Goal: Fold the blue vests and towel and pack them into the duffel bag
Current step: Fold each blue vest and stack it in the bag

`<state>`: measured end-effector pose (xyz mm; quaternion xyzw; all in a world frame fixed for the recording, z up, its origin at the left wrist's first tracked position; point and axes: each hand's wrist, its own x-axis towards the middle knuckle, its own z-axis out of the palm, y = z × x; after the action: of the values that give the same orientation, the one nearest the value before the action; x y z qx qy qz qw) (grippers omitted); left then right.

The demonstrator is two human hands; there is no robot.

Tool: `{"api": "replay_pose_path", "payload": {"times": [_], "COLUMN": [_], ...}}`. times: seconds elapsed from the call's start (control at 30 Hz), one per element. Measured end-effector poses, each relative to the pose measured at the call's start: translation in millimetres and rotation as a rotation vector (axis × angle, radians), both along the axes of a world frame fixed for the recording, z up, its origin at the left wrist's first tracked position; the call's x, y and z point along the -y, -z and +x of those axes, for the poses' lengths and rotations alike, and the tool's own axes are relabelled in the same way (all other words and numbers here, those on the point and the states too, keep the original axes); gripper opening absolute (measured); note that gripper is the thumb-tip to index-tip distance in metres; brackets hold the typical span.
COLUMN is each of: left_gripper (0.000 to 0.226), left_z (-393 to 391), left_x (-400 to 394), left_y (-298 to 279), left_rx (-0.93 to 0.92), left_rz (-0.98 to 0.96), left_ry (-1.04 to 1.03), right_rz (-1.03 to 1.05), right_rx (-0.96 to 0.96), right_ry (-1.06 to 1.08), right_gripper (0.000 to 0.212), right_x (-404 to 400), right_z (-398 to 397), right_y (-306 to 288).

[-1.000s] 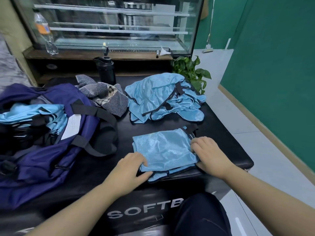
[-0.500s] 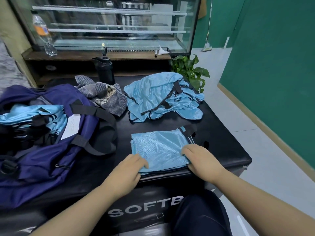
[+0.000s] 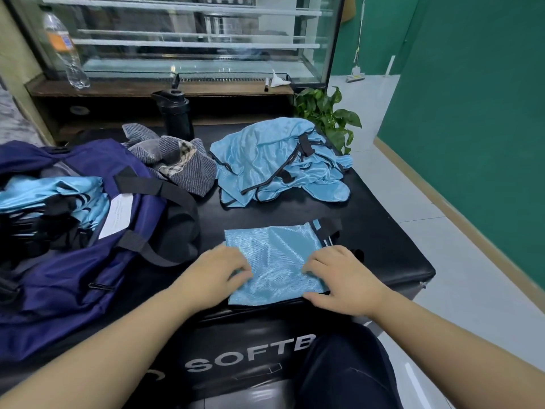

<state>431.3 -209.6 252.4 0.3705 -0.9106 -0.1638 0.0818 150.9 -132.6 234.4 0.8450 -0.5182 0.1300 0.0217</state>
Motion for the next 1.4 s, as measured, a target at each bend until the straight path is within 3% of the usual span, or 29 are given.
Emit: {"api": "replay_pose_path", "payload": {"times": [0.07, 0.23, 0.37, 0.53, 0.67, 0.8, 0.9, 1.0, 1.1, 1.17, 1.23, 1.33, 1.4], "left_gripper": [0.015, 0.021, 0.035, 0.025, 0.026, 0.019, 0.016, 0.024, 0.035, 0.052, 0.061, 0.079, 0.082], "left_z": [-13.9, -42.7, -46.3, -33.2, -22.4, -9.0, 4.4, 21.4, 36.9, 43.5, 41.1, 36.6, 36.7], "left_x": [15.5, 51.7, 62.7, 66.9, 60.5, 35.7, 10.6, -7.6, -14.8, -17.2, -22.6, -24.2, -19.3], "left_y": [-0.5, 4.6, 2.7, 1.0, -4.9, -9.8, -9.9, -2.5, 10.2, 23.1, 30.2, 38.6, 42.4], "left_rx": [0.017, 0.212, 0.262, 0.240, 0.275, 0.339, 0.272, 0.153, 0.032, -0.047, -0.195, -0.406, -0.461], "left_rz": [-0.033, -0.021, 0.019, 0.068, 0.130, 0.224, 0.253, 0.236, -0.171, -0.249, -0.067, 0.308, 0.433], "left_ry": [-0.095, -0.232, -0.246, -0.257, -0.328, -0.272, -0.142, -0.024, 0.086, 0.180, 0.195, -0.064, -0.168], "right_rz": [-0.082, -0.302, -0.217, -0.217, -0.308, -0.309, -0.142, 0.113, 0.164, 0.157, 0.163, 0.134, 0.162], "right_rx": [-0.052, -0.121, -0.121, -0.095, -0.044, 0.004, 0.101, 0.157, 0.264, 0.244, 0.215, 0.181, 0.262], "right_ry": [-0.046, -0.103, -0.150, -0.193, -0.030, 0.207, 0.246, 0.187, 0.076, 0.006, -0.056, -0.108, -0.061], "right_gripper": [0.032, 0.018, 0.025, 0.018, 0.019, 0.024, 0.032, 0.057, 0.059, 0.058, 0.060, 0.048, 0.042], "right_x": [0.2, -0.9, -1.8, 5.5, 18.6, 36.6, 38.6, 25.5, 11.7, 5.1, 1.3, 3.1, 6.4], "right_z": [11.4, 31.3, 28.2, 14.3, 7.8, 5.7, 10.7, 9.7, 7.0, 4.1, 1.8, 1.3, 4.2], "right_y": [0.1, 10.4, 12.3, 17.4, 19.8, 23.6, 27.0, 29.3, 27.8, 29.4, 31.7, 33.8, 34.3]}}
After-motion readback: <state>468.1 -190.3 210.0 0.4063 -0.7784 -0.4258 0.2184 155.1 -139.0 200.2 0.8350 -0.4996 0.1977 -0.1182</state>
